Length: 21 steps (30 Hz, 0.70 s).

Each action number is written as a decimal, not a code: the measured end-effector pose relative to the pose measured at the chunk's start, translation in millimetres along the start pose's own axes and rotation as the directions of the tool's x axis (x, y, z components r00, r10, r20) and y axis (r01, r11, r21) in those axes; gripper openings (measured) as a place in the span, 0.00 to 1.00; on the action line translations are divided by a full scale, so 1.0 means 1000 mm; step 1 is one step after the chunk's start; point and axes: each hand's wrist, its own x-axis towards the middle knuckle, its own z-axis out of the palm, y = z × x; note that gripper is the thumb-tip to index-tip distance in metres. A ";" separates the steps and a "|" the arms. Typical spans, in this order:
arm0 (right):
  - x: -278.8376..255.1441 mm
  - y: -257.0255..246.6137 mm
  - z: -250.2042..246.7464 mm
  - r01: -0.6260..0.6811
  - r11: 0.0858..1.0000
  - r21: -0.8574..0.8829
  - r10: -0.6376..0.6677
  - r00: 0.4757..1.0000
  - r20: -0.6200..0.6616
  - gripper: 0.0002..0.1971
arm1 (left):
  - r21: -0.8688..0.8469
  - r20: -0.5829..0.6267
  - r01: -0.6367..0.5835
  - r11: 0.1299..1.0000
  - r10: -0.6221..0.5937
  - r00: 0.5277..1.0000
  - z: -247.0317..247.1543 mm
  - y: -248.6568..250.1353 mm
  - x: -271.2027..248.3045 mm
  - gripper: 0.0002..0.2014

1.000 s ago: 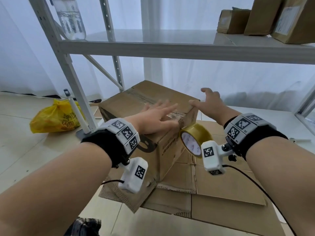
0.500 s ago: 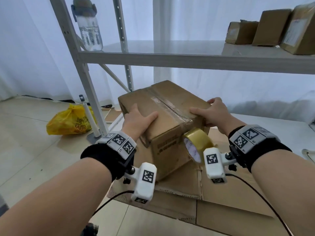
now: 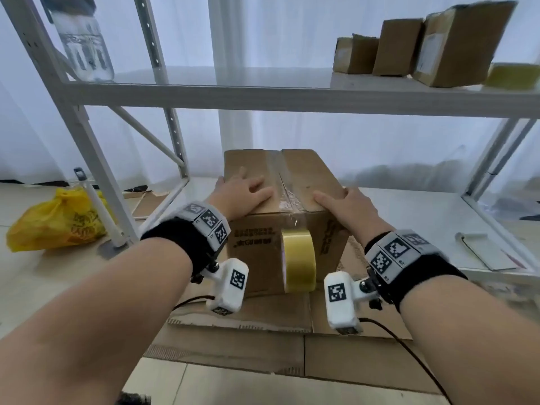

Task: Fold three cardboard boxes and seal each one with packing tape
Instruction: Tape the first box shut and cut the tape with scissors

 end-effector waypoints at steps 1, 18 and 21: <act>0.002 -0.001 0.002 -0.001 1.000 0.003 0.001 1.000 0.006 0.55 | 0.042 -0.018 -0.035 0.999 0.035 0.999 0.002 -0.001 -0.001 0.28; -0.051 -0.006 0.012 0.055 0.996 -0.065 -0.072 0.957 -0.281 0.29 | 0.279 0.000 -0.323 0.904 0.337 0.942 0.021 0.012 -0.020 0.30; -0.067 -0.014 0.013 0.064 0.988 0.140 -0.084 0.987 0.140 0.24 | 0.276 0.014 -0.318 0.907 0.327 0.945 0.019 0.014 -0.015 0.29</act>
